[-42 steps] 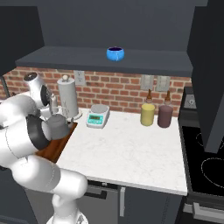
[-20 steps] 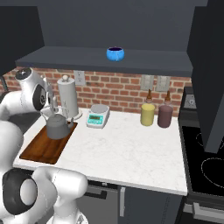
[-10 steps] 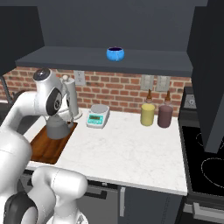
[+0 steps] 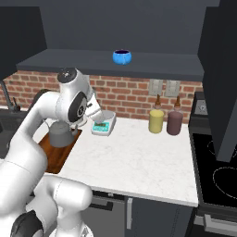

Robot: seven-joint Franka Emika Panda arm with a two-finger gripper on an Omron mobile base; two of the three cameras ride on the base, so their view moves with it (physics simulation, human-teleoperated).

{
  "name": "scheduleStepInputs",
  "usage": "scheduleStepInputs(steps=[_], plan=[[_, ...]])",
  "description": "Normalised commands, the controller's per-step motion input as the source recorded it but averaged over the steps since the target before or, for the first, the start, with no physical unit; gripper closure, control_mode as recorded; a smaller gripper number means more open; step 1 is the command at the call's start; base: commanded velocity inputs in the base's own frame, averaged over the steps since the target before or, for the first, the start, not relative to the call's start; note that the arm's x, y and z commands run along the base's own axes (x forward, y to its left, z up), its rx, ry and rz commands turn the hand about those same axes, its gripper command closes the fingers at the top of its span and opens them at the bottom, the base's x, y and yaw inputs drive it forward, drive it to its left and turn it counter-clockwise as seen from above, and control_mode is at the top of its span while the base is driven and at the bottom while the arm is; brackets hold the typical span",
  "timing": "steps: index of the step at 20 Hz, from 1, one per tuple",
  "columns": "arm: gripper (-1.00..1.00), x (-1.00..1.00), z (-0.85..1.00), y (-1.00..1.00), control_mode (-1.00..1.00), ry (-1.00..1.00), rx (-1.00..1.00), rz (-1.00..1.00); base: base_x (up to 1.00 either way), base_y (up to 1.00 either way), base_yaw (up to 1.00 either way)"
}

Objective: Pick the kettle from the counter and place it on the tray. Then pick the mug from the cabinet and place it on the tray. Then close the cabinet doors.

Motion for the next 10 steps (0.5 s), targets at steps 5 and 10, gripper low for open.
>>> scheduleStepInputs(steps=[5, 10], plan=[[-1.00, 0.00, 0.50, -0.82, -1.00, -0.10, -0.21, 0.23, 0.00, 0.00, 0.00], [-1.00, 0.00, 0.54, -0.70, -1.00, -0.17, -0.27, 0.28, 0.00, 0.00, 0.00]])
